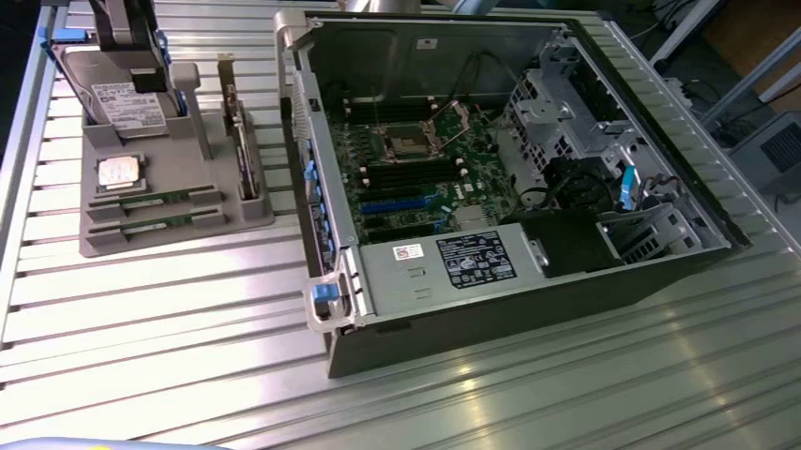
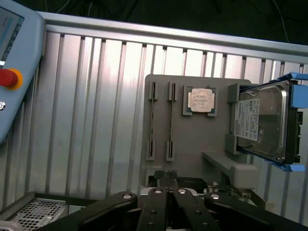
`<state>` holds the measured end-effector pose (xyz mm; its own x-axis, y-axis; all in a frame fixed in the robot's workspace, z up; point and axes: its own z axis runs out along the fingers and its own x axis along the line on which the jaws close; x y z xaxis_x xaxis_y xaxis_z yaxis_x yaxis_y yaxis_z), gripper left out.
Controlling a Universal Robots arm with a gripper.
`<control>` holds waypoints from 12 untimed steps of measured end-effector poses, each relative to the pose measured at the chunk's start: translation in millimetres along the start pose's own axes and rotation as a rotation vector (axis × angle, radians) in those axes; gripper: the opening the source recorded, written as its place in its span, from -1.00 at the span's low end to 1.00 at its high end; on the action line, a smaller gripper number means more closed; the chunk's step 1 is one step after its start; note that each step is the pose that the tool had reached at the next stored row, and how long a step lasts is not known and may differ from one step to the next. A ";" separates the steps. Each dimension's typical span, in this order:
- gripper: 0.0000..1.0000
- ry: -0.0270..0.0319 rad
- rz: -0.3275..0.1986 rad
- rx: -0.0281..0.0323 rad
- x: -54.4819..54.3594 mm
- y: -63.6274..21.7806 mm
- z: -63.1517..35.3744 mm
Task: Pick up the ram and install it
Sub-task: 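Pick up the ram and move it above insertion slot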
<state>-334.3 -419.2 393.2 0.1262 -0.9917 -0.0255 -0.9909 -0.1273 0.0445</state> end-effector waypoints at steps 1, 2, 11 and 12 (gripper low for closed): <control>-0.80 0.0009 -0.020 -0.0005 0.0 0.0 0.0; -0.80 0.0017 -0.038 -0.0009 0.0 0.0 0.0; -0.80 0.0083 0.047 -0.0002 0.0 -0.1 2.2; -0.80 0.0126 0.064 -0.0003 0.0 -0.1 2.7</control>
<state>-334.4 -419.2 390.5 0.0630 -0.9980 -0.0100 -0.9969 -0.0634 0.0459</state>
